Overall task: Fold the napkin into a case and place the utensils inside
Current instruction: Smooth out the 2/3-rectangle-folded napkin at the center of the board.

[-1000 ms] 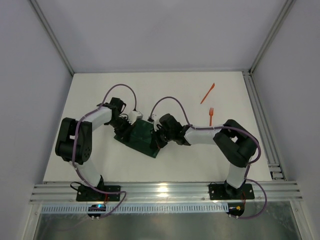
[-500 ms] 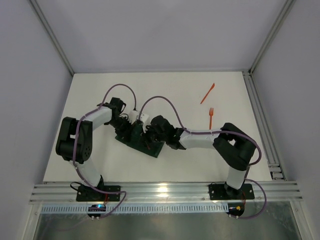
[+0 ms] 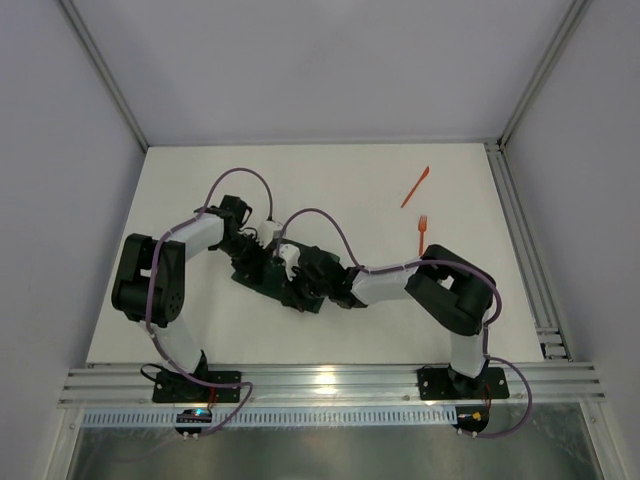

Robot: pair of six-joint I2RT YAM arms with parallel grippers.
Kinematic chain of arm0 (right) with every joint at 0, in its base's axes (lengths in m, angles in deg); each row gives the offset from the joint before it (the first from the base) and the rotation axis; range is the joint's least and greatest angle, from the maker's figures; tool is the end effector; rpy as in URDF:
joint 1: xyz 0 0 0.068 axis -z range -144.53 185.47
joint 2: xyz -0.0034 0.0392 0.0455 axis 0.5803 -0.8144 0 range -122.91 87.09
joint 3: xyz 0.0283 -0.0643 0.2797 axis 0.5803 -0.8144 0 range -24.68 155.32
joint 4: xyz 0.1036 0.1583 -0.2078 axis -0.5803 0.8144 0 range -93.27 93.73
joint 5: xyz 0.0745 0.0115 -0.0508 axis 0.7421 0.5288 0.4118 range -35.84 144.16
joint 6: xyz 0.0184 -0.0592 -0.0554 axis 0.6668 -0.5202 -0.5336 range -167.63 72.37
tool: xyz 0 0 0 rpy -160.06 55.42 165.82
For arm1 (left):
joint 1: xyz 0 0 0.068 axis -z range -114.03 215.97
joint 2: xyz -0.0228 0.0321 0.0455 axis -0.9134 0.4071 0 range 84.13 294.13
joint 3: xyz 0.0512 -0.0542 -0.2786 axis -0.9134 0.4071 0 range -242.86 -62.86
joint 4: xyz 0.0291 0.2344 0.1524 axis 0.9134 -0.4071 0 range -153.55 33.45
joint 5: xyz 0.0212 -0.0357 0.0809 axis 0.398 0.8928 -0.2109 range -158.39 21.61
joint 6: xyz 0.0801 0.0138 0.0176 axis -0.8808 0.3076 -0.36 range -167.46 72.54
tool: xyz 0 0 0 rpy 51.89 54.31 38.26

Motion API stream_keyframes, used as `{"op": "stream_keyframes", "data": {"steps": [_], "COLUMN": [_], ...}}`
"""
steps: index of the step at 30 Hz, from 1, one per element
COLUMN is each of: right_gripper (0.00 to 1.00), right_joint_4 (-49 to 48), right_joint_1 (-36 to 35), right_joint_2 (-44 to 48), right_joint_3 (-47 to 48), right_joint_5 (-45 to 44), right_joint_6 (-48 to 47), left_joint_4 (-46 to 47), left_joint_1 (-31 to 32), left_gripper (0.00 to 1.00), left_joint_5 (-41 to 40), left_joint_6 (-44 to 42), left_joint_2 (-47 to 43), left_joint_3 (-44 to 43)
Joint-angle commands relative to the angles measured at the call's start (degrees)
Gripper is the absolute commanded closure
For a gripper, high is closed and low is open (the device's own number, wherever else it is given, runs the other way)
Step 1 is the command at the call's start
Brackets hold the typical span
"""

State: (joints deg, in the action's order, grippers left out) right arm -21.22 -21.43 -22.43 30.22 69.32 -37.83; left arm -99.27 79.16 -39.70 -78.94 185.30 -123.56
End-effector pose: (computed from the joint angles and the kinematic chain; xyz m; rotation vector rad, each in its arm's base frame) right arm 0.2199 0.3722 0.1094 -1.0799 2.0857 0.9076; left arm 0.3152 -0.1096 0.1246 1.1290 2.6338 -0.6961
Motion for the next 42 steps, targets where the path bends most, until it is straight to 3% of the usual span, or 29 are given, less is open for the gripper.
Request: {"op": "stream_keyframes", "data": {"steps": [1,4,7,11,16,23,32,42], "right_gripper": [0.96,0.96,0.96,0.96,0.96,0.96,0.96,0.96], "right_joint_4": [3.3,5.8,2.2,0.9,3.1,2.0,1.3,8.2], "right_joint_1": [-1.1,-1.8,-1.9,-1.8,-1.7,-1.8,-1.8,-1.5], "right_joint_2": [4.6,8.5,9.7,4.7,-1.6,0.7,10.4,21.9], "right_joint_3": [-1.9,0.3,0.9,3.3,7.3,0.6,-10.4,-19.0], "right_joint_5": [-2.3,-2.9,-4.2,-9.0,-9.0,-10.0,-10.8,-14.9], "right_joint_6": [-1.2,-4.9,-6.5,-8.7,-9.5,-8.9,-3.2,0.8], "left_joint_4": [2.0,1.6,1.5,1.2,1.1,1.5,2.4,2.4], "left_joint_1": [0.1,0.1,0.2,0.1,0.1,0.1,0.1,0.1], "left_gripper": [0.85,0.85,0.85,0.84,0.85,0.85,0.85,0.85], "left_joint_5": [-1.0,-0.1,0.1,0.5,0.1,-0.9,-2.9,-3.2], "left_joint_6": [-0.3,-0.8,-0.7,-0.6,-0.6,-0.1,0.2,-0.3], "left_joint_2": [2.7,2.4,2.2,2.1,2.1,2.6,2.5,1.9], "left_joint_3": [2.0,2.2,2.1,2.1,2.1,2.2,2.3,2.4]}}
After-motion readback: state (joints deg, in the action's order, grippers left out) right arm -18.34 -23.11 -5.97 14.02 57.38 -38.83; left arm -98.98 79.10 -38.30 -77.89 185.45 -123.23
